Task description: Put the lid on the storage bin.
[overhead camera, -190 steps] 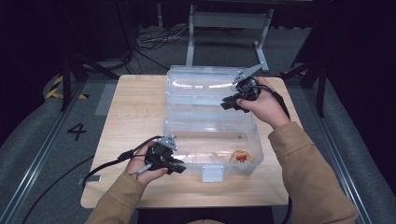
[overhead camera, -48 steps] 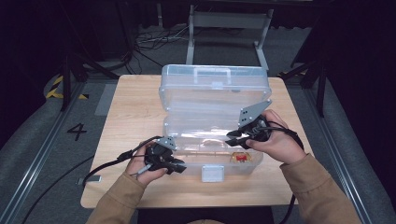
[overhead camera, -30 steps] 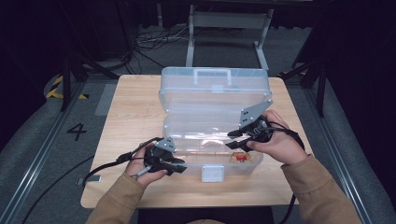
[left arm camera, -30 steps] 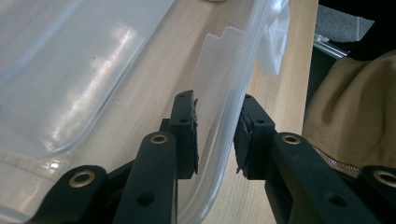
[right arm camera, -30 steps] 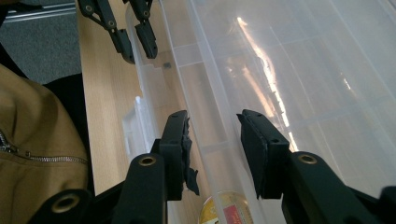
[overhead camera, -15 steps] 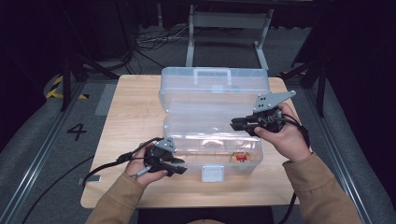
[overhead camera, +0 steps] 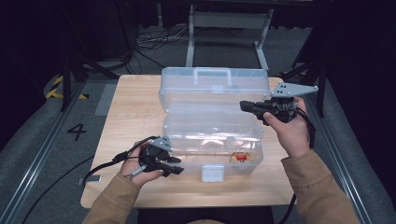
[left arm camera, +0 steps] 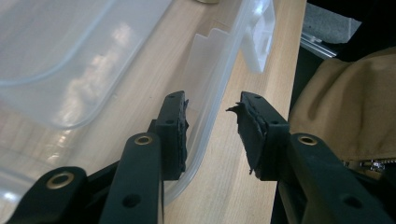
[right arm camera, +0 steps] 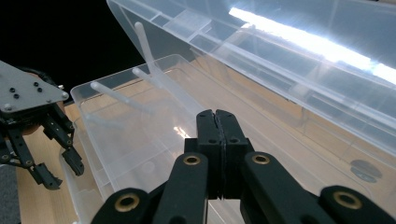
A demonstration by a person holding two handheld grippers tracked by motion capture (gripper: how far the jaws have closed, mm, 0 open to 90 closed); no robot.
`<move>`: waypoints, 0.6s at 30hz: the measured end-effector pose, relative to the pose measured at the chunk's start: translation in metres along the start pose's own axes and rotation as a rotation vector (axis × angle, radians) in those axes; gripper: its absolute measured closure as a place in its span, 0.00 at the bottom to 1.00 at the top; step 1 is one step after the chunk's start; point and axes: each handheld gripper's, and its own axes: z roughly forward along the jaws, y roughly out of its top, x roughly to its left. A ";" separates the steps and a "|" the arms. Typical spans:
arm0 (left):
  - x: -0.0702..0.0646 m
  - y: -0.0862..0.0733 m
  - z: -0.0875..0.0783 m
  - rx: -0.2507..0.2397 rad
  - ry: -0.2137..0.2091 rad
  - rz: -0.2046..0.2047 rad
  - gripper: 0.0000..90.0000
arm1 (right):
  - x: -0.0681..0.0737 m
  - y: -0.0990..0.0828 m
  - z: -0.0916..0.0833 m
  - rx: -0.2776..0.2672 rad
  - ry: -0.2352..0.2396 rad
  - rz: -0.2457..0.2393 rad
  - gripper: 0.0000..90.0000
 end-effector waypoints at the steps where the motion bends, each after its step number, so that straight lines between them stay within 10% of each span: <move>1: 0.000 0.000 -0.001 -0.006 0.005 -0.003 0.68 | 0.000 0.000 -0.001 -0.006 -0.003 0.001 1.00; 18: -0.005 0.000 -0.038 -0.087 0.004 -0.007 0.70 | -0.008 -0.005 -0.005 -0.020 -0.033 0.026 1.00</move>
